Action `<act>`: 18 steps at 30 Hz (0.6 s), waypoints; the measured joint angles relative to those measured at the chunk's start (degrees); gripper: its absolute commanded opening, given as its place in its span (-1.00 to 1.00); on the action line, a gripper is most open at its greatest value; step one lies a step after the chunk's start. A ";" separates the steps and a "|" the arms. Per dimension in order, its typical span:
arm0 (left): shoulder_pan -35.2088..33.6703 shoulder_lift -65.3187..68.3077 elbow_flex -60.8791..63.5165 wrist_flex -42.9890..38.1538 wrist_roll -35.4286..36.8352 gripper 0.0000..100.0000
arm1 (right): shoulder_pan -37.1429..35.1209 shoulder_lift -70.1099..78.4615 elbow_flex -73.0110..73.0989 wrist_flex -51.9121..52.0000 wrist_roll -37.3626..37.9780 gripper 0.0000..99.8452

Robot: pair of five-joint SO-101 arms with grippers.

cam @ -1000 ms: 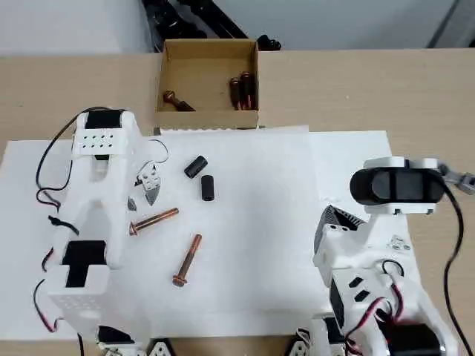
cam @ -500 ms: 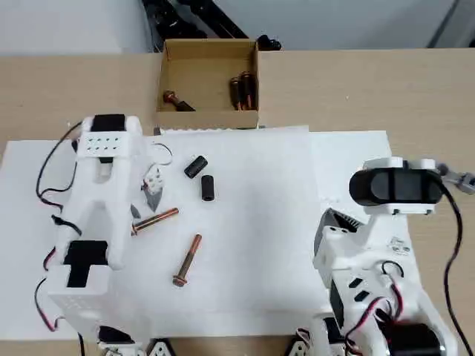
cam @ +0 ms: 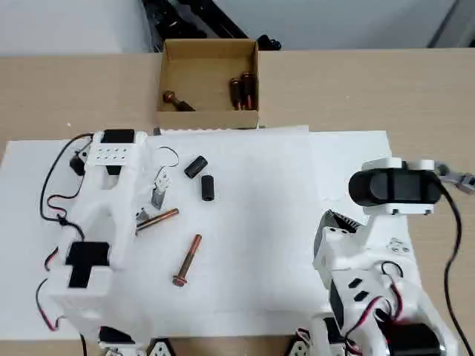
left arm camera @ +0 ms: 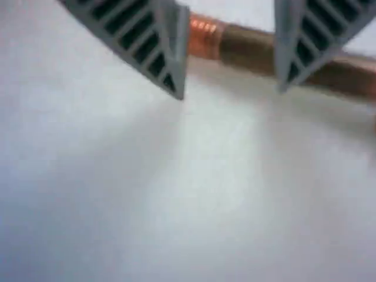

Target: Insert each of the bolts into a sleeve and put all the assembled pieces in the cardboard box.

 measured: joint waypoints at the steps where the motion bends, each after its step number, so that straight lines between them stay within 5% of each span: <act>1: -0.35 0.09 0.09 -0.09 0.18 -0.80 | 0.00 0.00 0.00 0.00 0.00 -0.99; 7: -2.99 0.00 -1.05 2.02 -0.44 -0.80 | 0.00 0.00 0.00 0.00 0.00 -0.99; 11: -3.16 0.00 -10.20 11.78 -1.49 -0.68 | 0.00 0.00 0.00 0.00 0.00 -0.99; 18: -2.37 -0.26 -9.32 13.80 -6.33 -0.49 | 0.00 0.00 0.00 0.00 0.00 -0.99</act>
